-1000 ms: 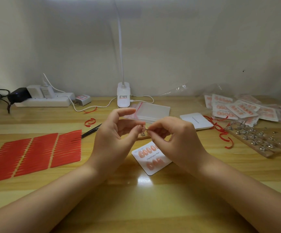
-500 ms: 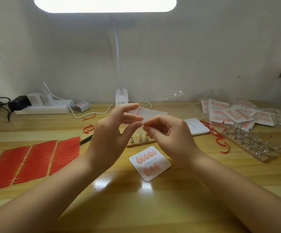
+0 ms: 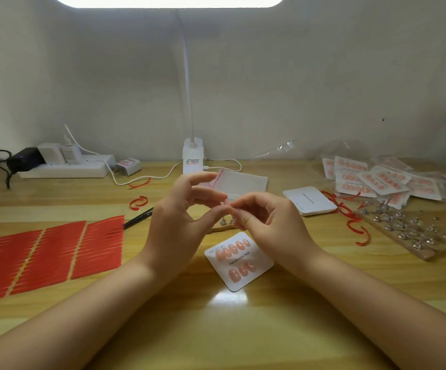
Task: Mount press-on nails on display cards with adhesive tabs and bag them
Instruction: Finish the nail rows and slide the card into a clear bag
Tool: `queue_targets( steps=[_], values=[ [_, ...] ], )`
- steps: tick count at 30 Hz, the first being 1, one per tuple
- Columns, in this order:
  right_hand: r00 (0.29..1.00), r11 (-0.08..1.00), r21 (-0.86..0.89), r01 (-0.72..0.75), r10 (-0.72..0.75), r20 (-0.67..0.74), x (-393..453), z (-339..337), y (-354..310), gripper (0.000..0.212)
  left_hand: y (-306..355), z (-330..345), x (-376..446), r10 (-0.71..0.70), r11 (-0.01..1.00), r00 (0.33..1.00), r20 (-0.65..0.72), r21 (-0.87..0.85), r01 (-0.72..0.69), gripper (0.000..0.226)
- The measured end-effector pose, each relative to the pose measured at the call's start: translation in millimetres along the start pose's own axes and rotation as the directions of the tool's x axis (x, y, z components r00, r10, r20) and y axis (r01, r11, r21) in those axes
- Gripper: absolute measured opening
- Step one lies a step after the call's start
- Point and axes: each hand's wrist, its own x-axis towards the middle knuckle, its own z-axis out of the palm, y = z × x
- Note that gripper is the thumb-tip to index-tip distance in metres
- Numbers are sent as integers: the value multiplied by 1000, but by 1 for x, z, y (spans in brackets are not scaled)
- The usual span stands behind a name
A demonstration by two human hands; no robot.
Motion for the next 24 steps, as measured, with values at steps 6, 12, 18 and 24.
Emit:
queue_targets(
  steps=[6, 12, 18, 24],
  values=[
    [997, 987, 143, -70, 73, -14, -1, 2, 1, 13, 5, 2, 1, -220, 946, 975, 7, -243, 215, 57],
    [997, 983, 171, -74, 72, 14, -1, 1, -1, 11, 10, 3, 2, -228, 943, 973, 22, -242, 227, 57],
    [997, 986, 149, -72, 72, 5, -2, 1, 0, 8, 11, 3, 0, -87, 991, 995, -46, -106, 82, 55],
    [998, 986, 156, -56, 56, 7, -2, 1, -1, 10, 11, 1, 0, 5, 1000, 999, -32, 0, -5, 62]
  ],
)
